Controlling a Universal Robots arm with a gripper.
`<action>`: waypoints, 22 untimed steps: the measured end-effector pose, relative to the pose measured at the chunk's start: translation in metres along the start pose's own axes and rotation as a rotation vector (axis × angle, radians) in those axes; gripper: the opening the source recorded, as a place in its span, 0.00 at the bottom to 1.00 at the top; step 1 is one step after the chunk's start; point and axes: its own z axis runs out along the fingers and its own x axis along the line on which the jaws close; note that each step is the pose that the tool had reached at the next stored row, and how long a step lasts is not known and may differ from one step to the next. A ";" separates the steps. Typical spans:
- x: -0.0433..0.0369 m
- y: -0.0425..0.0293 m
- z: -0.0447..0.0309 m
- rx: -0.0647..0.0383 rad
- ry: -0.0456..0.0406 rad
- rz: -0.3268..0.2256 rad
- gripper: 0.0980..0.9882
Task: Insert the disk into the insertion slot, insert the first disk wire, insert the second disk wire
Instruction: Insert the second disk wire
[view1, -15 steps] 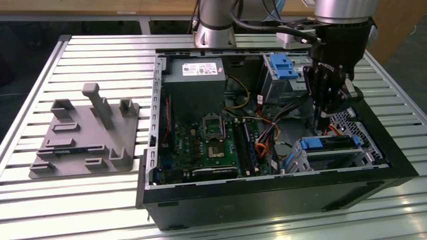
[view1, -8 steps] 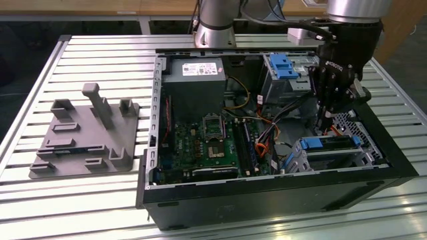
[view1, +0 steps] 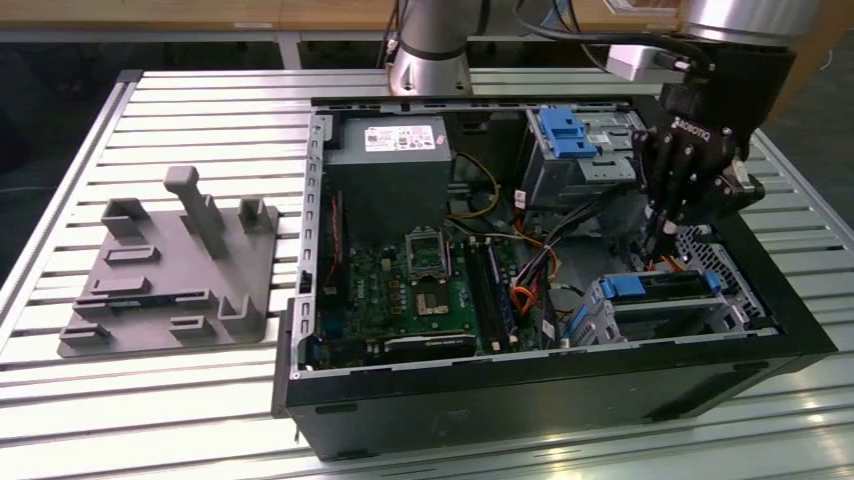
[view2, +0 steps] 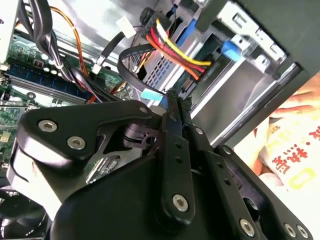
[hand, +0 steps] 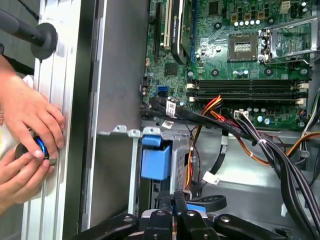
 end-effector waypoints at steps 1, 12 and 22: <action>0.0004 -0.0029 -0.0001 -0.005 -0.0002 -0.002 0.05; 0.0050 -0.0045 0.0014 -0.019 -0.0250 0.035 0.05; 0.0158 -0.0043 0.0051 -0.009 -0.1133 0.036 0.05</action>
